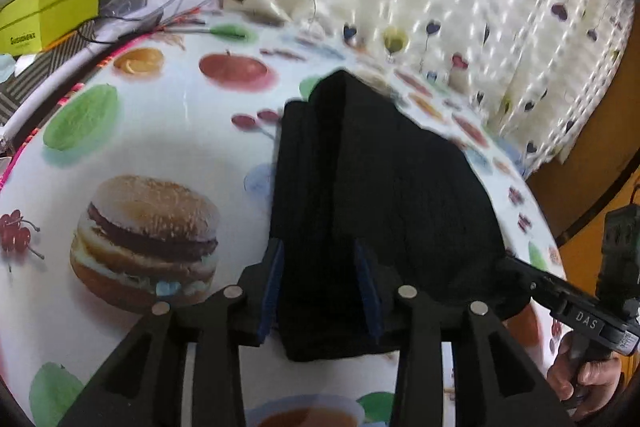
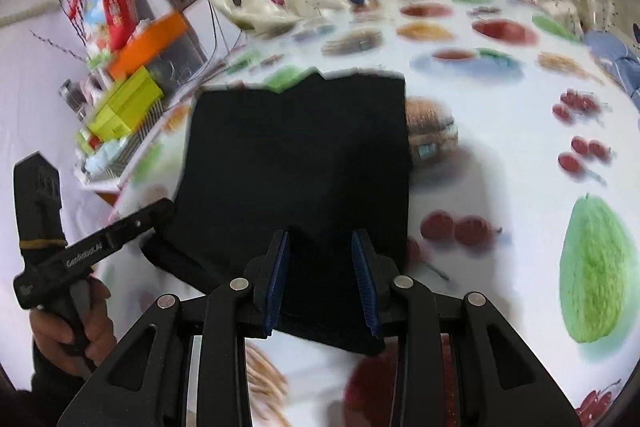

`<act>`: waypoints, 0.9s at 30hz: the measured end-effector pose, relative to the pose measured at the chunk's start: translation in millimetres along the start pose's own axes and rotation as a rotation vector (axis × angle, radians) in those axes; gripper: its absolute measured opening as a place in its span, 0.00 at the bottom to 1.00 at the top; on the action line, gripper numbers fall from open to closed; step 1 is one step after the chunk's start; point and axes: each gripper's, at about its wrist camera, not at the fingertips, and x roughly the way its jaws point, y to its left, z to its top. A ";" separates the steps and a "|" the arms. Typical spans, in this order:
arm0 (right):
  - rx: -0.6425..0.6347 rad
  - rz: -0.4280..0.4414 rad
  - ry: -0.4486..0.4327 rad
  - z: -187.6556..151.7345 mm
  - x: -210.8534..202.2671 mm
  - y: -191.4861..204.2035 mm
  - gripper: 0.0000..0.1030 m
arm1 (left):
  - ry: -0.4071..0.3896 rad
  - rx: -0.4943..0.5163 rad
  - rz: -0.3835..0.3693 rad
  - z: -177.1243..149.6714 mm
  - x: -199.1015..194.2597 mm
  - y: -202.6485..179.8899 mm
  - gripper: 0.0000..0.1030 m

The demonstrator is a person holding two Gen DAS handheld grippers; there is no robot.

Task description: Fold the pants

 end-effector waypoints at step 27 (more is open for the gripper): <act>-0.232 -0.181 -0.020 -15.2 -4.2 14.6 0.36 | -0.022 0.209 0.022 -11.8 -7.0 -35.1 0.46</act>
